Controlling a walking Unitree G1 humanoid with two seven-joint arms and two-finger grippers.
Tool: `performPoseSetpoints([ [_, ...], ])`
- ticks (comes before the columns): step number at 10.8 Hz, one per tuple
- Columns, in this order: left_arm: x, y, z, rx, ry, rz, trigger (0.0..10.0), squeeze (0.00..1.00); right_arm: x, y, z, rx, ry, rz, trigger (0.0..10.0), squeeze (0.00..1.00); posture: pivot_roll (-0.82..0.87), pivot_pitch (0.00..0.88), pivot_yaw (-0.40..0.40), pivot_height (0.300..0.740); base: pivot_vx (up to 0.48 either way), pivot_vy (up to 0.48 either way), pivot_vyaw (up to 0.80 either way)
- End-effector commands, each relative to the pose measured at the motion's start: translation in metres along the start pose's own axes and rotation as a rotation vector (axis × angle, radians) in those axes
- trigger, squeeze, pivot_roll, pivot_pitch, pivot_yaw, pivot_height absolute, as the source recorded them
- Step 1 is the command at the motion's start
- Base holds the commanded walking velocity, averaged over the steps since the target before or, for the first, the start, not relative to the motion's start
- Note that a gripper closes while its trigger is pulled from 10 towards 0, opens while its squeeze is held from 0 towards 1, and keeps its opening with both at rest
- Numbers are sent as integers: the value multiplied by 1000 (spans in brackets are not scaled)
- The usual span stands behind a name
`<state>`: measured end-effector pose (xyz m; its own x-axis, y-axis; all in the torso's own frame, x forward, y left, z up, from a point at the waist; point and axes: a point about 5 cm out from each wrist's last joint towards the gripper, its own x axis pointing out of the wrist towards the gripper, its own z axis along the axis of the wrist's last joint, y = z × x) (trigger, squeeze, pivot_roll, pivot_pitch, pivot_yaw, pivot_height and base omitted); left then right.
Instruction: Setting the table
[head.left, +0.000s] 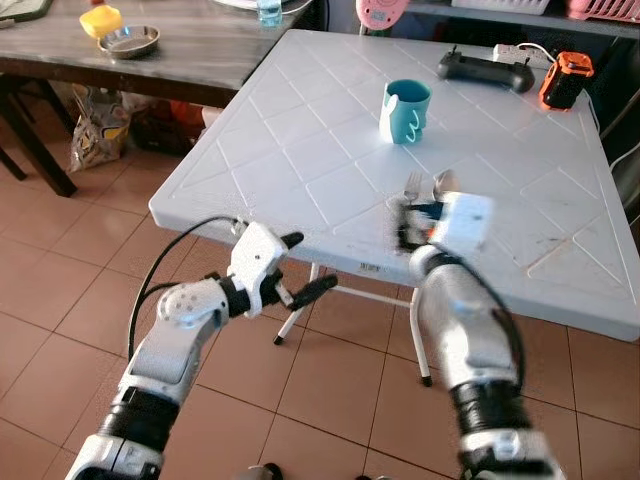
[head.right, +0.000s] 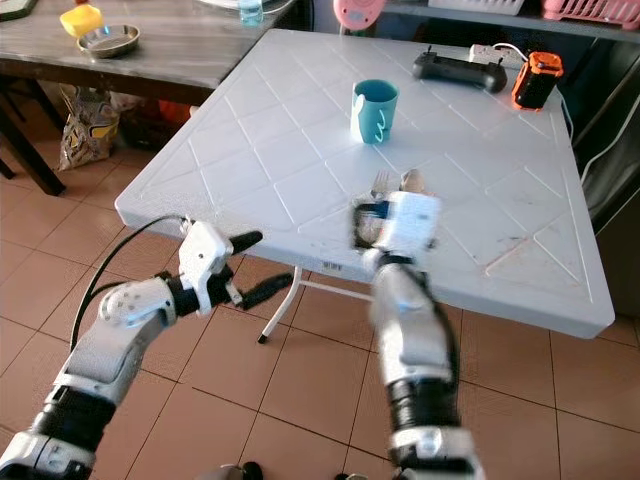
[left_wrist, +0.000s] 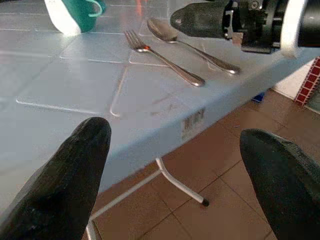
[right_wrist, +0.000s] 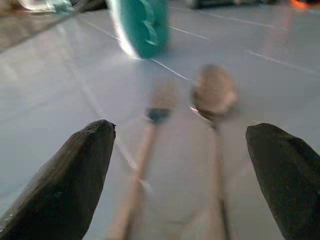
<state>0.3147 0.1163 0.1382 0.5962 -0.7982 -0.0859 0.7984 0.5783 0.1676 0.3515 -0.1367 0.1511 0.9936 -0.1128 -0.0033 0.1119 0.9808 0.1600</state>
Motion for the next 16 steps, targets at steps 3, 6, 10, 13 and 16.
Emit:
performPoseSetpoints([
  [3, 4, -7, 3, -1, 7, -43, 10000, 0, 14, 1, -5, 78, 46, -1, 10000, 0, 133, 169, 14, 740, 0, 0, 0],
  [6, 11, -6, 13, -38, -53, 17, 10000, 0, 13, 6, 8, -6, -51, 12, 10000, 0, 131, 159, 11, 740, 0, 0, 0],
  [10, 1, 24, 28, -70, -215, 471, 10000, 0, -61, -21, 14, -146, -271, 10, 10000, 0, 97, 138, -9, 740, 0, 0, 0],
  [13, -13, 16, 10, -33, -164, 569, 10000, 0, -111, -46, 17, -232, -289, -41, 10000, 0, 66, 129, -4, 740, 0, 0, 0],
  [16, -16, 14, 3, -33, -151, 594, 10000, 0, -127, -59, 12, -264, -242, -81, 10000, 0, 59, 133, 0, 740, 0, 0, 0],
])
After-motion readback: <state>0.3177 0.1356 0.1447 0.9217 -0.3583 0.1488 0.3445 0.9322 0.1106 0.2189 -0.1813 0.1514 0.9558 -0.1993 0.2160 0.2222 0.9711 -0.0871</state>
